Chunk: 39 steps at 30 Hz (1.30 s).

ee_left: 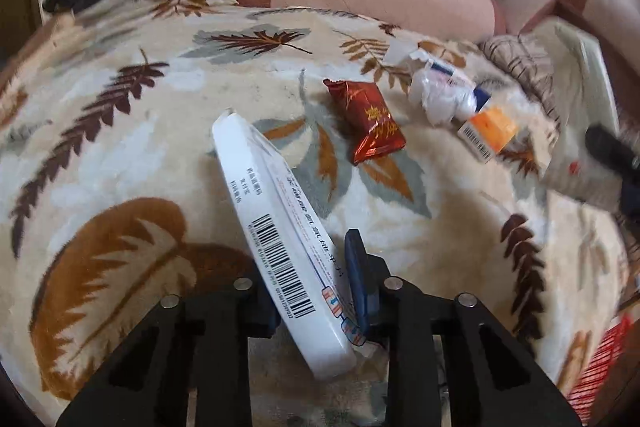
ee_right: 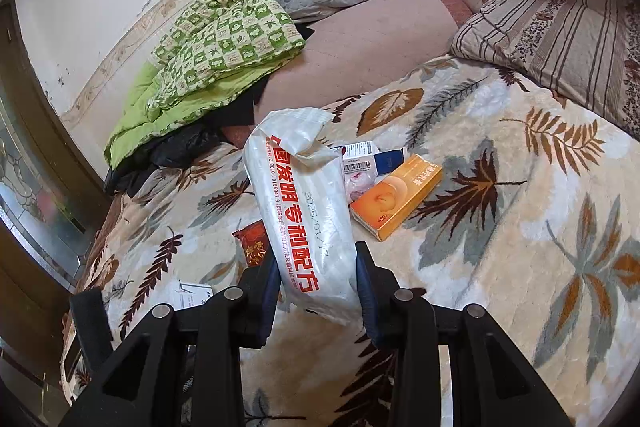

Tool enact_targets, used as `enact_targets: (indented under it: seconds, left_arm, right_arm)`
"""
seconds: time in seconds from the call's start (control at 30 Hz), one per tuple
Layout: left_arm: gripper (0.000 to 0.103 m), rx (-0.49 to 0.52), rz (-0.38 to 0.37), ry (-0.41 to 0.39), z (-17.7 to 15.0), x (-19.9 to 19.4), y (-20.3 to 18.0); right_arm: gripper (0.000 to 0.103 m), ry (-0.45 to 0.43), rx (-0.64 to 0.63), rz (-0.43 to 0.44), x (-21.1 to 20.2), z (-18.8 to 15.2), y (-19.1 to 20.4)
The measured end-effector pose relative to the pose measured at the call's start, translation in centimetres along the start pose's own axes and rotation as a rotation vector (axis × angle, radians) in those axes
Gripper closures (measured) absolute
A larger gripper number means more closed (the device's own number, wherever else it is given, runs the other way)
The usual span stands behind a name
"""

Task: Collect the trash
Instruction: 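Grasp the white medicine box with the left tool while the right tool grasps the red-printed white bag, then hold the medicine box and printed bag lifted above the bed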

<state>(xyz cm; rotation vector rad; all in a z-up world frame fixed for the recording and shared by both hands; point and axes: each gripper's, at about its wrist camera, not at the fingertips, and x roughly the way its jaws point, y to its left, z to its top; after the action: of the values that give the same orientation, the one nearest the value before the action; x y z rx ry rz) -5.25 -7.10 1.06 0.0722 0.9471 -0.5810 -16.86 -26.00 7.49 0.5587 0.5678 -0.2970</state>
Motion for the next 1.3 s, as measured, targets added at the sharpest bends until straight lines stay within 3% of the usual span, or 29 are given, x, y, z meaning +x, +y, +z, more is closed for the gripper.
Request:
enact_targets:
  seconds: [0.13,0.27,0.37,0.83,1.3]
  left_arm:
    - [0.089,0.005,-0.092,-0.067,0.3,-1.5,-0.4]
    - [0.089,0.095,-0.132,-0.167,-0.1,-3.6,-2.3]
    - [0.090,0.111,-0.159,-0.173,-0.1,-3.7,-2.8]
    - [0.089,0.108,0.042,-0.206,0.3,-3.1,-1.9]
    - [0.089,0.131,0.068,-0.205,0.1,-3.2,-1.9]
  right_arm:
    - [0.065,-0.010,-0.014,-0.010,-0.2,0.0,0.1]
    - [0.065,-0.021,-0.012,-0.015,-0.4,0.1,0.0]
    - [0.065,-0.015,-0.010,-0.016,-0.3,0.1,-0.2]
    - [0.065,-0.006,-0.187,-0.094,0.4,-1.2,2.4]
    - [0.065,-0.015,-0.268,-0.167,0.8,-1.8,3.3]
